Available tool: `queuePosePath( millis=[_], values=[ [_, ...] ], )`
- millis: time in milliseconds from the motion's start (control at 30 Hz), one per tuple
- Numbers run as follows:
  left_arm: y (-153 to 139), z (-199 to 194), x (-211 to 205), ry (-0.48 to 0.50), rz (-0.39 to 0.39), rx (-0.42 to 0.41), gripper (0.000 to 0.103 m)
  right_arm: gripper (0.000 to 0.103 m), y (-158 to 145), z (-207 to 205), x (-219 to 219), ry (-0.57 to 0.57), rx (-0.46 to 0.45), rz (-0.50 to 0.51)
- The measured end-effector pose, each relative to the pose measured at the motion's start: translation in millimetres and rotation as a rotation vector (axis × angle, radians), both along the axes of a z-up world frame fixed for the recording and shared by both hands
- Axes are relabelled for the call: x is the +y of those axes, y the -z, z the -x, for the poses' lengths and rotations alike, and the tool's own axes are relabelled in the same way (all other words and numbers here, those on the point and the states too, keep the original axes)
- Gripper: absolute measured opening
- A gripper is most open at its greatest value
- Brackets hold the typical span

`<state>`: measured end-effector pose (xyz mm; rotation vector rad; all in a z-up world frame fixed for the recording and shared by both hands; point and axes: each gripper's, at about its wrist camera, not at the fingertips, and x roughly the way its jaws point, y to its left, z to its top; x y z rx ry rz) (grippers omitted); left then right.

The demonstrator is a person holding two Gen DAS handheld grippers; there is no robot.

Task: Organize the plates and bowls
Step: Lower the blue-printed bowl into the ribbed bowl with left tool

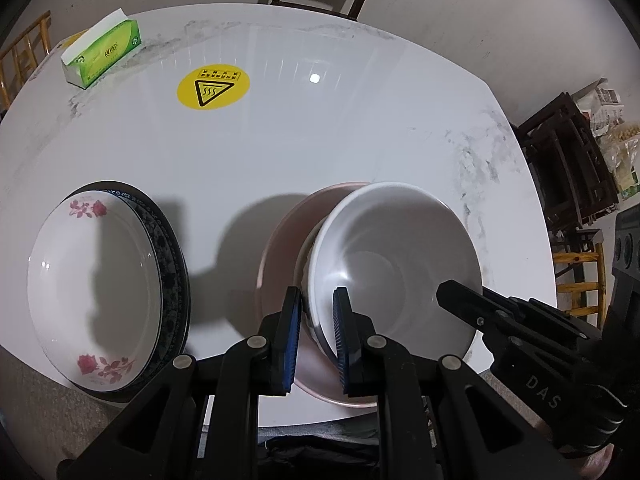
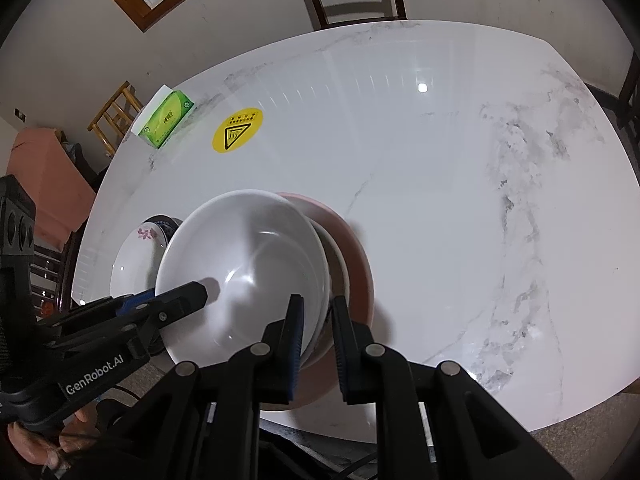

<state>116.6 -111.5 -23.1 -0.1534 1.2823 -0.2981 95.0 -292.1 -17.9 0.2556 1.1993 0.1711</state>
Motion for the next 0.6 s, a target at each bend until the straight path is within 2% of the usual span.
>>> queuePosePath(
  millis=[600],
  values=[
    [9.1,-2.0,0.2,-0.003,0.003,0.010,0.013,0.017,7.2,-3.5,5.5,-0.010,0.000,0.012]
  ],
)
